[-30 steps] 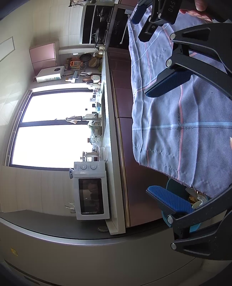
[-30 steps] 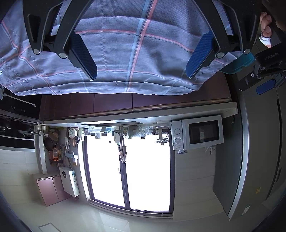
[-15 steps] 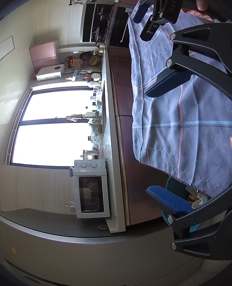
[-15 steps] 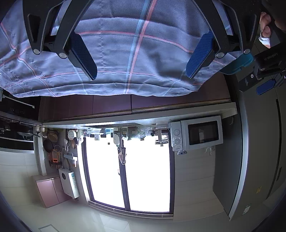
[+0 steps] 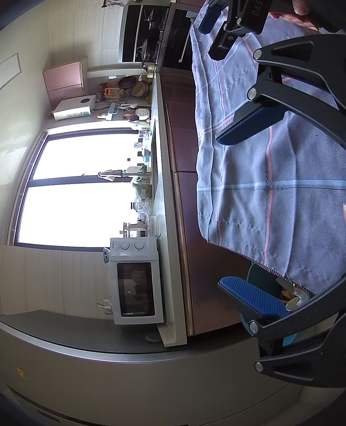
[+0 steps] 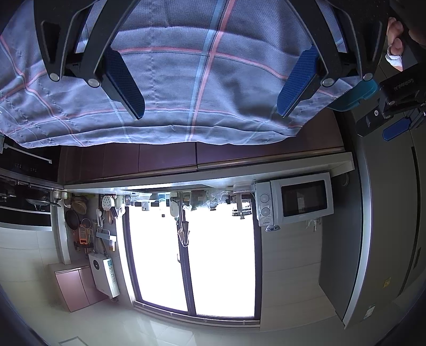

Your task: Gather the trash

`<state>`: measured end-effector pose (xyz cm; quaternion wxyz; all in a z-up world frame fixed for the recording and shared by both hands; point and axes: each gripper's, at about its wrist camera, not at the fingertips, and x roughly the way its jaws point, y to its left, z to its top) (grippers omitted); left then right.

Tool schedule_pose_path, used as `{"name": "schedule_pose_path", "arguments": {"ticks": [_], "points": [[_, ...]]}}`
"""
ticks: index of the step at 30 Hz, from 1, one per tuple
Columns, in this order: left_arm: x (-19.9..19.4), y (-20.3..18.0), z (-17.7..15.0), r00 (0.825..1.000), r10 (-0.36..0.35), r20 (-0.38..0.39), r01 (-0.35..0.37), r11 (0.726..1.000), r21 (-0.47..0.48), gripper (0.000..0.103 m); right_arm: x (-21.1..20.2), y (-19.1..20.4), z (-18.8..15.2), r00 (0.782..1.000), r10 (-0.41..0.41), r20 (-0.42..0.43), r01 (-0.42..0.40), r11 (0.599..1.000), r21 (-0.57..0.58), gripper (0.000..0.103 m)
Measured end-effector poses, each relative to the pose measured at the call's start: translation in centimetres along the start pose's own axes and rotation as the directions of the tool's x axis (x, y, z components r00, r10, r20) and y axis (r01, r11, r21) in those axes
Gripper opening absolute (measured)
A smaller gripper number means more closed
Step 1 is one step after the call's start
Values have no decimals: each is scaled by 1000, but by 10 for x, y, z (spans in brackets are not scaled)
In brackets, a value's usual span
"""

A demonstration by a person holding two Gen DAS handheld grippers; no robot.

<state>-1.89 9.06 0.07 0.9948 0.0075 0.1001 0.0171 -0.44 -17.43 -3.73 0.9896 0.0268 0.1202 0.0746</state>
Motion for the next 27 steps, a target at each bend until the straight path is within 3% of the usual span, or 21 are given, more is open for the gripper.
{"name": "schedule_pose_path", "arguments": {"ticks": [27], "points": [[8,-7,-1,1000,-13,-14,13,1000,1,97,3,-9,1,1000,2,-11,-2,1000,16,96]]}}
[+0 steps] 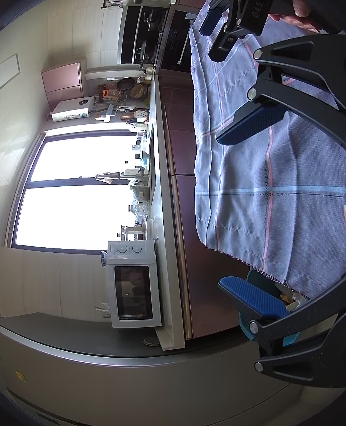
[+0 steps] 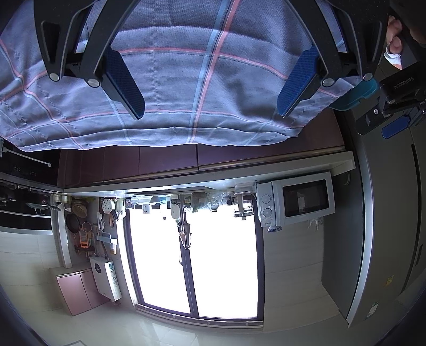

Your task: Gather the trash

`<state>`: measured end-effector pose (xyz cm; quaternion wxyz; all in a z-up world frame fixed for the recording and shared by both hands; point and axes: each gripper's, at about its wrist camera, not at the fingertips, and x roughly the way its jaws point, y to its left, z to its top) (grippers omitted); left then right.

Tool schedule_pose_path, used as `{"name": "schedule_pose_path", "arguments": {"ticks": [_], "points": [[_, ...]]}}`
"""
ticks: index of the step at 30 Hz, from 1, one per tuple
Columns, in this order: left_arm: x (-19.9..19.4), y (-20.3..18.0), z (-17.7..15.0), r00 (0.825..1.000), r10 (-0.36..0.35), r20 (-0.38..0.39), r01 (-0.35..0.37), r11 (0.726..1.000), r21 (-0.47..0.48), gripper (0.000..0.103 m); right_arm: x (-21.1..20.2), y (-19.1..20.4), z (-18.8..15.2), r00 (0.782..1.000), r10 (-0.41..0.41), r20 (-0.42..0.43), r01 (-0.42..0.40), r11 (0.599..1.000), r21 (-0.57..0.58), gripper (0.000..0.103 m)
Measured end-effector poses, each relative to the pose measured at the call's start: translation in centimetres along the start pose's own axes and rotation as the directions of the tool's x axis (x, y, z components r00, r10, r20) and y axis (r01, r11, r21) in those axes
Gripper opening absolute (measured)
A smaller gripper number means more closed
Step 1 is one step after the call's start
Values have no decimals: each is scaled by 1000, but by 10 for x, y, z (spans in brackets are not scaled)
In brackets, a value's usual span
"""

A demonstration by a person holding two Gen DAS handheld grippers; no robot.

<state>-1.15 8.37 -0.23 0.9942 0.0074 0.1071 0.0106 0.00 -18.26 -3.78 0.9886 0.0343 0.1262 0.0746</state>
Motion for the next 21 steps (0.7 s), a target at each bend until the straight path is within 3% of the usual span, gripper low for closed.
{"name": "schedule_pose_path", "arguments": {"ticks": [11,15,17,21], "points": [[24,-24,-2,997,-61,-50,63,997,34,97,5,-22,-1,999,-30,-10,31,999,24,96],[43,-38,-3,989,-96,-110,101,994,39,97,10,-37,-2,999,-39,-36,40,999,28,96],[62,-47,-3,978,-107,-182,117,992,45,97,15,-48,-2,997,-30,-67,32,999,36,96],[117,-65,-10,920,-111,-375,135,990,36,97,31,-80,4,987,-42,-155,47,998,29,96]]}}
